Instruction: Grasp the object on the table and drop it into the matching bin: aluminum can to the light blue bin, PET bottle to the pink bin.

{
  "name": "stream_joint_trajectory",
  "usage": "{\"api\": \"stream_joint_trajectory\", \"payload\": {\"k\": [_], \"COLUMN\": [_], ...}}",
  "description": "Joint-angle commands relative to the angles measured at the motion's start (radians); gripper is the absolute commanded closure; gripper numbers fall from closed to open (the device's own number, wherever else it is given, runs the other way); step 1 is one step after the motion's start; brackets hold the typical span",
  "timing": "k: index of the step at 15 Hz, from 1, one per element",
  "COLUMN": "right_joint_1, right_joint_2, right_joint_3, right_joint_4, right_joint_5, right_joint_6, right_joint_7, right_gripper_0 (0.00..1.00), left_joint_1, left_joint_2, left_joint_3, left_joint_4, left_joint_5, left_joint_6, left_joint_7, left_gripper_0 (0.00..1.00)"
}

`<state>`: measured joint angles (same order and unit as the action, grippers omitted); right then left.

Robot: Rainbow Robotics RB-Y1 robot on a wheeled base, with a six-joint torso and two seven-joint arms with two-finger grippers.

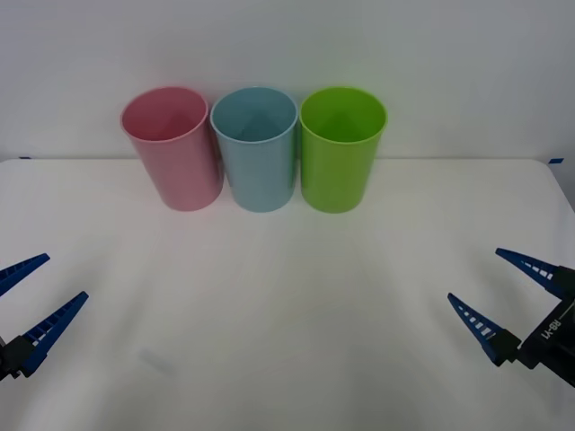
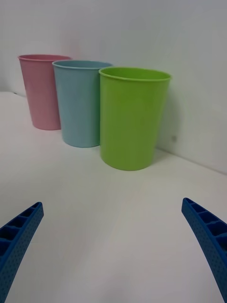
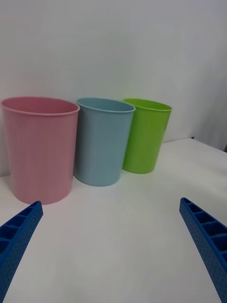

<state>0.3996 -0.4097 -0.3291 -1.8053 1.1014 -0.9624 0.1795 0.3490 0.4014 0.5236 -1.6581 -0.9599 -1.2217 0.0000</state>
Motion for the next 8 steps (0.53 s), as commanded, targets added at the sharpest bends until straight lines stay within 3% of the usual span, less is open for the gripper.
{"api": "stream_joint_trajectory", "payload": {"k": [1, 8], "right_joint_1": [0.036, 0.059], "right_joint_2": [0.015, 0.017], "right_joint_3": [-0.03, -0.031], "right_joint_4": [0.0, 0.0], "right_joint_5": [-0.003, -0.003], "right_joint_6": [-0.01, -0.013], "right_joint_7": [0.0, 0.005], "right_gripper_0": [0.0, 0.0], "left_joint_1": [0.0, 0.0], "left_joint_2": [0.0, 0.0], "left_joint_3": [0.0, 0.0], "left_joint_4": [0.0, 0.0], "left_joint_5": [0.0, 0.0], "left_joint_6": [0.0, 0.0], "left_joint_7": [0.0, 0.0], "left_gripper_0": [0.0, 0.0]}}
